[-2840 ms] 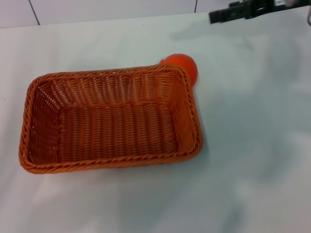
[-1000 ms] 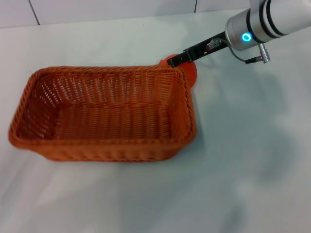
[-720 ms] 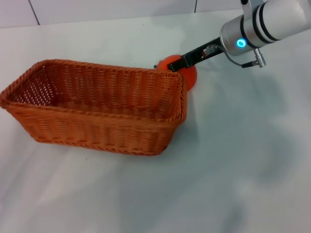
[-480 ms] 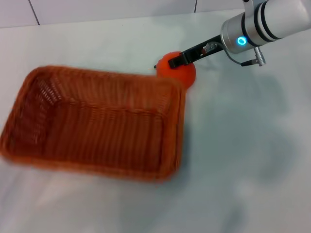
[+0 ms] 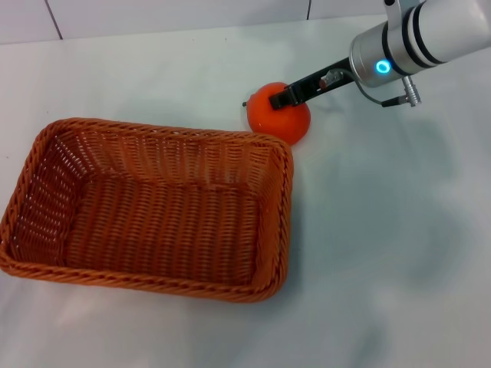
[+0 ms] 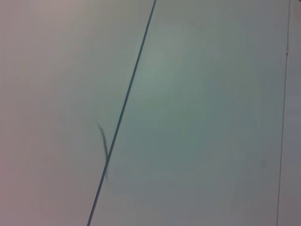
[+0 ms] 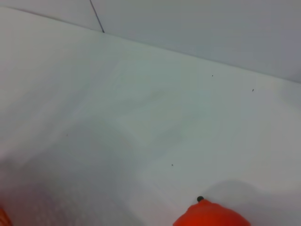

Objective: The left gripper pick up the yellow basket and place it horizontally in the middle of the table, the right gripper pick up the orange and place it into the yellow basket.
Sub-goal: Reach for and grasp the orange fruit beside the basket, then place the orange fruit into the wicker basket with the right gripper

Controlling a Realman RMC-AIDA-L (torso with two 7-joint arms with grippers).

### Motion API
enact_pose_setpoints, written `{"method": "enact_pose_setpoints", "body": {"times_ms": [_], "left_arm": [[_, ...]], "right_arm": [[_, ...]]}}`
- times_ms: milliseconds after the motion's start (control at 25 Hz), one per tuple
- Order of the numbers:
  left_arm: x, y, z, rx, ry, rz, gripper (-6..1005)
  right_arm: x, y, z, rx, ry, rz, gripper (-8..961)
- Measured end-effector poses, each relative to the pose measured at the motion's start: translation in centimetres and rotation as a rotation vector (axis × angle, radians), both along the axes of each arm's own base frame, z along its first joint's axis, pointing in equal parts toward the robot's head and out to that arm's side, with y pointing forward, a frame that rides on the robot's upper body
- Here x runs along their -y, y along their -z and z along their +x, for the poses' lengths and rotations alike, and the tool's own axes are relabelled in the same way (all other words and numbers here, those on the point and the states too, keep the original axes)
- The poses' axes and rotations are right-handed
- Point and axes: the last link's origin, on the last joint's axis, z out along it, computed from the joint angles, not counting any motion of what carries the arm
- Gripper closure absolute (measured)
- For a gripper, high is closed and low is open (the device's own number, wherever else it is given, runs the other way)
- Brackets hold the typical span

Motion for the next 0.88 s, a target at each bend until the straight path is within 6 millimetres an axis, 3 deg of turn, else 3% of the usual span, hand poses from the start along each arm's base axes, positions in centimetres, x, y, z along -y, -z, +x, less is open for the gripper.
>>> {"method": "enact_pose_setpoints", "body": {"times_ms": [440,680,880], "left_arm": [[0.1,0.0,-0.1,0.001,-0.003,0.002,428],[0.2,-0.1,-0.1,0.001,-0.003,0.003,429],[0.2,-0.1,-0.1,0.005,-0.002,0.002,429]], "right_arm": [[0.2,-0.5,0.3,-0.073,0.009,0.025,645],[0.6,-2.4,-0.4,-0.271,-0.001,0.068,709],[1.7,-3.4,-2.1,-0.451,-0.072,0.028,754]]}}
